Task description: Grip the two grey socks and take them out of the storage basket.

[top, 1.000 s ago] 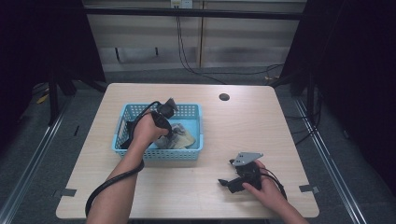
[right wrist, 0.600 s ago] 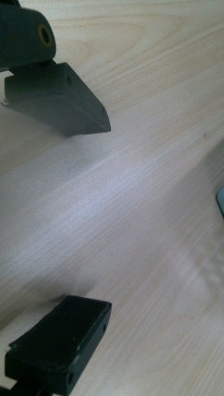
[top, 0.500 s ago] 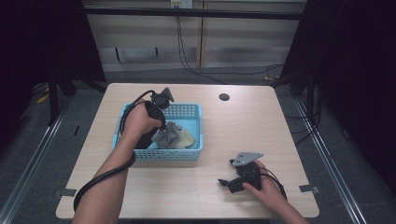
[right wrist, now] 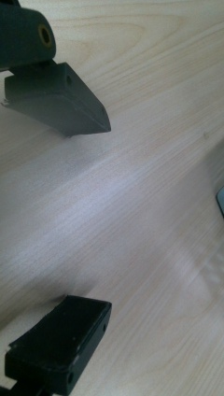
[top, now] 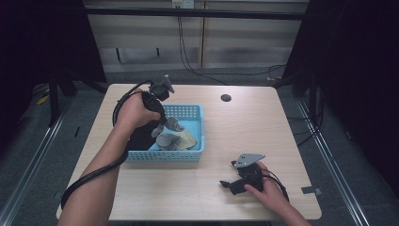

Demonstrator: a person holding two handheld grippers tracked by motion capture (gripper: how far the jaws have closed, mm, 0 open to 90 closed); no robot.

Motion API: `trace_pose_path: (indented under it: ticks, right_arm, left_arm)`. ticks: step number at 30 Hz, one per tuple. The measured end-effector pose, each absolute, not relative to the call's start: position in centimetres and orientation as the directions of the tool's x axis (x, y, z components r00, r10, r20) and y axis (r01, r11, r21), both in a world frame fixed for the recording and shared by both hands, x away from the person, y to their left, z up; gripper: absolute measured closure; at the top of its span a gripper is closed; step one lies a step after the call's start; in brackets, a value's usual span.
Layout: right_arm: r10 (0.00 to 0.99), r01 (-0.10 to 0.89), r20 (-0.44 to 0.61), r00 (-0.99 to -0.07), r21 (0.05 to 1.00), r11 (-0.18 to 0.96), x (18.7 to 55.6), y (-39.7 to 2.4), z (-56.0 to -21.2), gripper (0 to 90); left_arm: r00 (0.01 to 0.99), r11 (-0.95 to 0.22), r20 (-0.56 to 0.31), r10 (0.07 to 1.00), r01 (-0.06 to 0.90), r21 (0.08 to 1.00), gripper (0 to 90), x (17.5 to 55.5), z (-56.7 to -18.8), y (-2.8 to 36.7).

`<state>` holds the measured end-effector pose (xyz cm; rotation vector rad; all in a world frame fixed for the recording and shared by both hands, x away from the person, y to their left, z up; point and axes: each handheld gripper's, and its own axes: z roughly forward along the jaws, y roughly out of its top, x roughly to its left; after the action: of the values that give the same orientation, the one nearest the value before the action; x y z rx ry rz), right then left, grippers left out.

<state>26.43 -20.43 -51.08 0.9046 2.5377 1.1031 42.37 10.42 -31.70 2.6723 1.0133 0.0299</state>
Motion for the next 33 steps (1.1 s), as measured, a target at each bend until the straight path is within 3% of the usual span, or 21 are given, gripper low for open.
trace_pose_path:
  ticks: [21, 33]
  right_arm:
    - [0.623, 0.449, 0.032, -0.782, 0.723, 0.526, 26.4, -20.4, -51.1, 11.6]
    - [0.622, 0.447, 0.032, -0.782, 0.724, 0.525, 26.4, -20.4, -51.1, 11.6]
  left_arm:
    - [0.846, -0.793, -0.121, 0.519, 0.53, 0.3, 85.5, 36.9, -28.7, 10.1]
    - [0.895, -0.844, -0.142, 0.423, 0.446, 0.298, 85.5, 33.3, -29.7, 9.0]
